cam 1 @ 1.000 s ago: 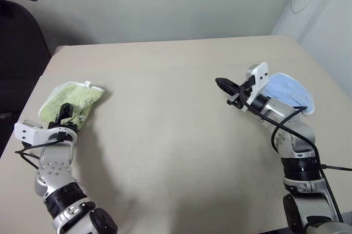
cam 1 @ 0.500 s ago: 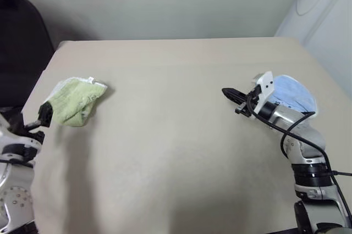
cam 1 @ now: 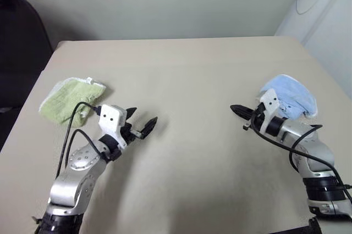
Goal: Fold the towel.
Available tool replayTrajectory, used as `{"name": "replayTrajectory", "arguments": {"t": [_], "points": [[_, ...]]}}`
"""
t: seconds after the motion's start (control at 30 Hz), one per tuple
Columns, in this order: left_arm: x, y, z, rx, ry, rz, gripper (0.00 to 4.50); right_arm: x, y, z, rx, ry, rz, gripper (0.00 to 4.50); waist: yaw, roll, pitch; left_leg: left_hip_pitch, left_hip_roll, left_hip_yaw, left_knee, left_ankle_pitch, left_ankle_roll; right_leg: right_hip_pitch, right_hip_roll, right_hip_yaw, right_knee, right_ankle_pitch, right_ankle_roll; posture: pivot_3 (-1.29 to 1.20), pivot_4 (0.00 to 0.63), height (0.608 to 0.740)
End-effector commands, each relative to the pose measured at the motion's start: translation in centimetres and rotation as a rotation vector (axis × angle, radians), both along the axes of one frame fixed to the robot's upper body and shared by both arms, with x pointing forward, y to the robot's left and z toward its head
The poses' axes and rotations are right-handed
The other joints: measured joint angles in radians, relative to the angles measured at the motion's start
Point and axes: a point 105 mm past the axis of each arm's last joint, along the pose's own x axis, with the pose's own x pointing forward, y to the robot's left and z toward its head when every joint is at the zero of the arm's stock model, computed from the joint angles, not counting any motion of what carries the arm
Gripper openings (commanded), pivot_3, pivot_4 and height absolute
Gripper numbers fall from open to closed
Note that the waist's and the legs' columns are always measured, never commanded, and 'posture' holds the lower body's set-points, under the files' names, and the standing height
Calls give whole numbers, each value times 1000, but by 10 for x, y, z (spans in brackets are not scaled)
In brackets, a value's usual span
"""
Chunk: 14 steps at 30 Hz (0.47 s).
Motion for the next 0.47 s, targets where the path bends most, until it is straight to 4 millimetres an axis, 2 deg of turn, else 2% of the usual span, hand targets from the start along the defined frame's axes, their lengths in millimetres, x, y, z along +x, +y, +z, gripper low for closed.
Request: {"name": "replayTrajectory", "arguments": {"t": [0.03, 0.17, 0.27, 0.47], "points": [[10, 17, 12, 26, -64, 53, 4482, -4, 4, 23, 1, -85, 7, 0, -1, 0, 0, 0, 0, 0, 0, 0, 0, 0, 0, 0, 0, 0, 0, 0, 150, 740], [20, 23, 23, 46, -99, 74, 4482, -2, 2, 33, 1, -99, 8, 0, -1, 0, 0, 0, 0, 0, 2, 0, 1, 0, 0, 0, 0, 0, 0, 0, 150, 740], [19, 23, 13, 46, -80, 114, 4482, -1, -6, 19, -6, -76, -25, 0, 0, 0, 0, -1, 0, 0, 4, -1, 2, 1, 0, 0, 0, 0, 0, 0, 150, 740], [10, 15, 12, 57, -62, 64, 4482, -6, 8, 17, 47, -73, -1, 0, -1, 0, 0, -2, 0, 0, 5, -1, 2, 0, 1, 0, -1, 0, 0, 0, 150, 740]]}}
